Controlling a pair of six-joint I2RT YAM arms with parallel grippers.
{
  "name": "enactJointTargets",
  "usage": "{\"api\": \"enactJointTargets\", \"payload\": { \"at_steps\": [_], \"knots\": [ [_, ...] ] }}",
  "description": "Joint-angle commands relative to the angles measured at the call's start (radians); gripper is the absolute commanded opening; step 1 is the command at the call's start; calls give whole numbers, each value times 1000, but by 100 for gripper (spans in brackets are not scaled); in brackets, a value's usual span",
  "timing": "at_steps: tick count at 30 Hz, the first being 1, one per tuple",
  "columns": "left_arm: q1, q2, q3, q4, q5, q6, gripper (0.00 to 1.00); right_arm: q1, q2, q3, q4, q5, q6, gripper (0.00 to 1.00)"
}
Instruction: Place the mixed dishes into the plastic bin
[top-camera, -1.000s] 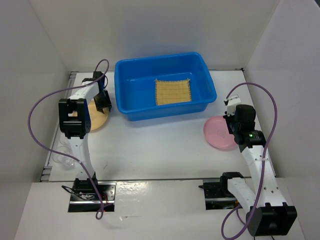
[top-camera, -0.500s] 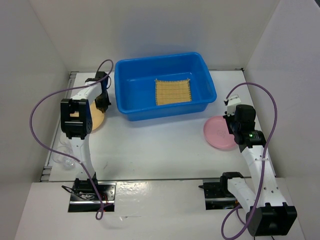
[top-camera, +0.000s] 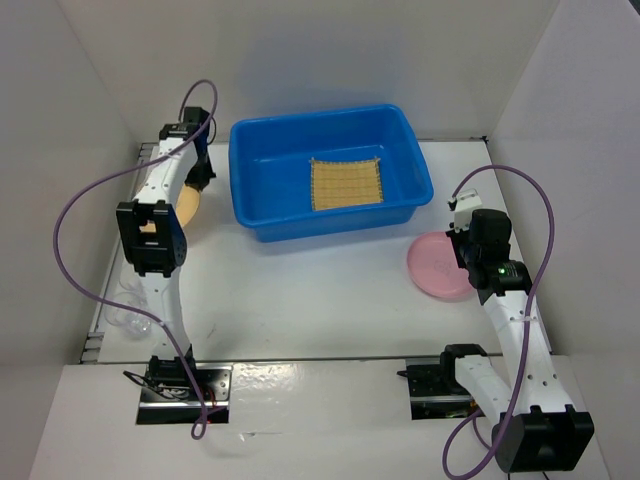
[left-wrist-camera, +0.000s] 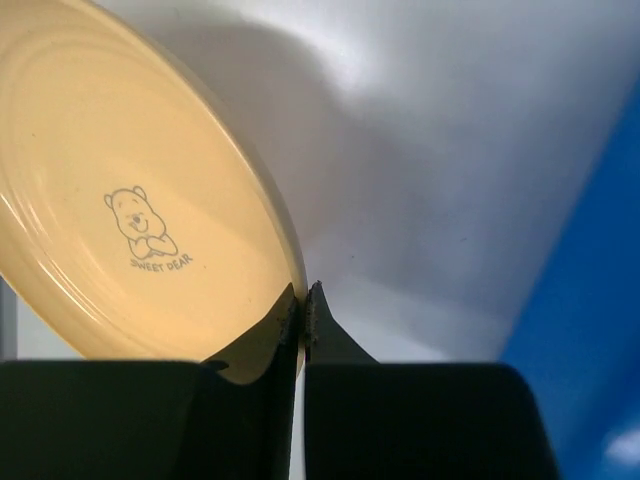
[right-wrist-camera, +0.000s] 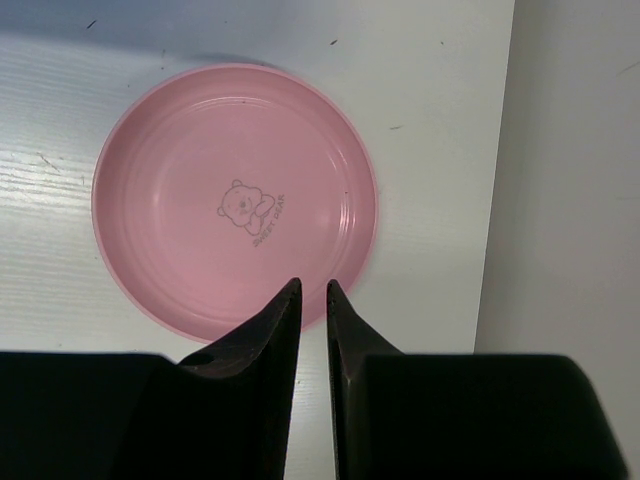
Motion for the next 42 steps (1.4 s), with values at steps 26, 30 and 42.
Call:
{"api": "enactJointTargets", "payload": {
  "at_steps": [26,30,42],
  "knots": [
    [-500,230,946,-127,250,-40,0,-6,-1,-9,51,8,-4,21],
    [-578,294,900,-106,161,41,0,-6,-10,-9,51,8,-4,21],
    [-621,488,929,14,75,118,0,-6,12,-9,51,8,-4,21]
  ]
}}
